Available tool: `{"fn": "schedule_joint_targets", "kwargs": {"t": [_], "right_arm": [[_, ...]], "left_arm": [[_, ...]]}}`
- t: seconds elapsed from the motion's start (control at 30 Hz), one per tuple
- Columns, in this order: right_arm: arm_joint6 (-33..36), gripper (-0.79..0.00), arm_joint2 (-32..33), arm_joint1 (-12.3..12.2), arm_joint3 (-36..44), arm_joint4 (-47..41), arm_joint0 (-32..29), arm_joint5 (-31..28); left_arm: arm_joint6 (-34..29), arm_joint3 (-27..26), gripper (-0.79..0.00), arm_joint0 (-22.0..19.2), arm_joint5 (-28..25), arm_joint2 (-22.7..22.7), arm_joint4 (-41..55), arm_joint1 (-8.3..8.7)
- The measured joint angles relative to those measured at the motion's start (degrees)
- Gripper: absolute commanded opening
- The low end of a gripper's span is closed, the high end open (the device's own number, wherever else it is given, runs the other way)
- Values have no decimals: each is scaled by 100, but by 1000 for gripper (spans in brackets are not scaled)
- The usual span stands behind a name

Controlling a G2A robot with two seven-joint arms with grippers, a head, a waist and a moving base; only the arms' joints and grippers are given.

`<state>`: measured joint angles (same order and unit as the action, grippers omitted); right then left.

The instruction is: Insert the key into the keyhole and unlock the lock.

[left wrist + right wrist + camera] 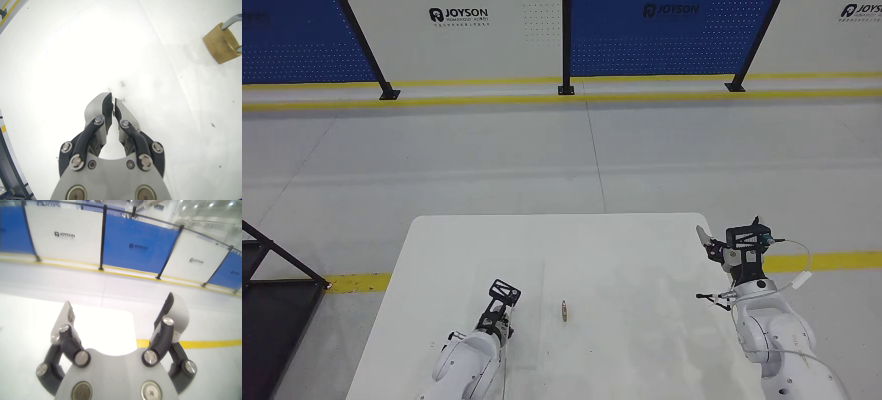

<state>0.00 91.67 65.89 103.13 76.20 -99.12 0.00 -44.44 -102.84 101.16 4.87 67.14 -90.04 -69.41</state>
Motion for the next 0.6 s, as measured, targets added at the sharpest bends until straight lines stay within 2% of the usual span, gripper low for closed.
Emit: {"fn": "schedule_joint_targets", "kwargs": {"t": [0.07, 0.43, 0.6], "right_arm": [[0, 0, 0, 0, 0, 0, 0, 0], [0, 0, 0, 0, 0, 0, 0, 0], [0, 0, 0, 0, 0, 0, 0, 0]], "left_arm": [[8, -12, -782, 8, -1, 7, -3, -1], [95, -285, -785, 224, -35, 159, 30, 14], [475, -617, -785, 463, -88, 351, 260, 35]]}}
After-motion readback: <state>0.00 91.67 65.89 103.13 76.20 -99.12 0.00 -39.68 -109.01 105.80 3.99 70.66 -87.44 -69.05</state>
